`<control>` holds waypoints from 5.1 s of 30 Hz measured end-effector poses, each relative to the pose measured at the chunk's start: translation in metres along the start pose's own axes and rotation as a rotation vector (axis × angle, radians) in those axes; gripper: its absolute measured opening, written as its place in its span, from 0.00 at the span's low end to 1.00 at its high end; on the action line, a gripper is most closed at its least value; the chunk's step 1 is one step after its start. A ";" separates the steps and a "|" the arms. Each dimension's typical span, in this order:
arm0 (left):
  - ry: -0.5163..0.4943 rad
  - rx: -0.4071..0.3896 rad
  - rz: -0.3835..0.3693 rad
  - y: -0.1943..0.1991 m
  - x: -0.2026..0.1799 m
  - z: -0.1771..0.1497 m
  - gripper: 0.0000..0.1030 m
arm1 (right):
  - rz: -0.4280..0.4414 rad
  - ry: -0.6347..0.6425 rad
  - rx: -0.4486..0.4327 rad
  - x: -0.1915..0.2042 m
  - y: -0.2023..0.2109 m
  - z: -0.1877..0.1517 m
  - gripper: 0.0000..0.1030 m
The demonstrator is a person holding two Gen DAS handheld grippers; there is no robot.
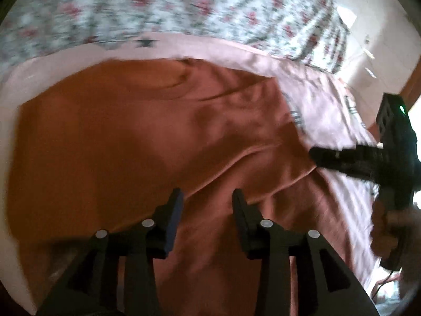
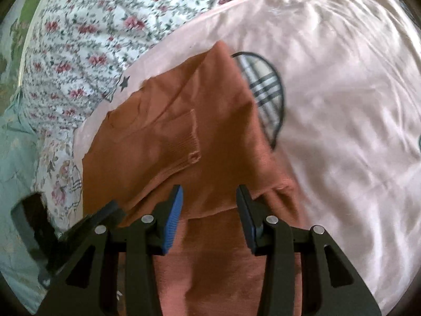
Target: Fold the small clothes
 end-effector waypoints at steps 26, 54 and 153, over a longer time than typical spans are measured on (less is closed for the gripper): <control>0.449 0.003 0.419 0.046 0.202 -0.068 0.30 | 0.184 -0.021 -0.122 0.067 0.002 0.037 0.06; 0.579 -0.003 0.269 0.049 0.223 -0.090 0.34 | -0.109 0.065 -0.031 0.010 -0.044 -0.003 0.10; 0.311 -0.161 -0.158 0.217 0.097 -0.176 0.05 | 0.306 0.045 -0.063 -0.037 0.167 -0.143 0.06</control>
Point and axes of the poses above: each gripper's, at about its wrist camera, not at the fingertips, and y roughly against the way its jaws point, x to its left, z to its top, the point moved 3 cm from there along -y, roughly the way its jaws point, and after that the axes turned 8 degrees about -y, right-handed, at the moved point
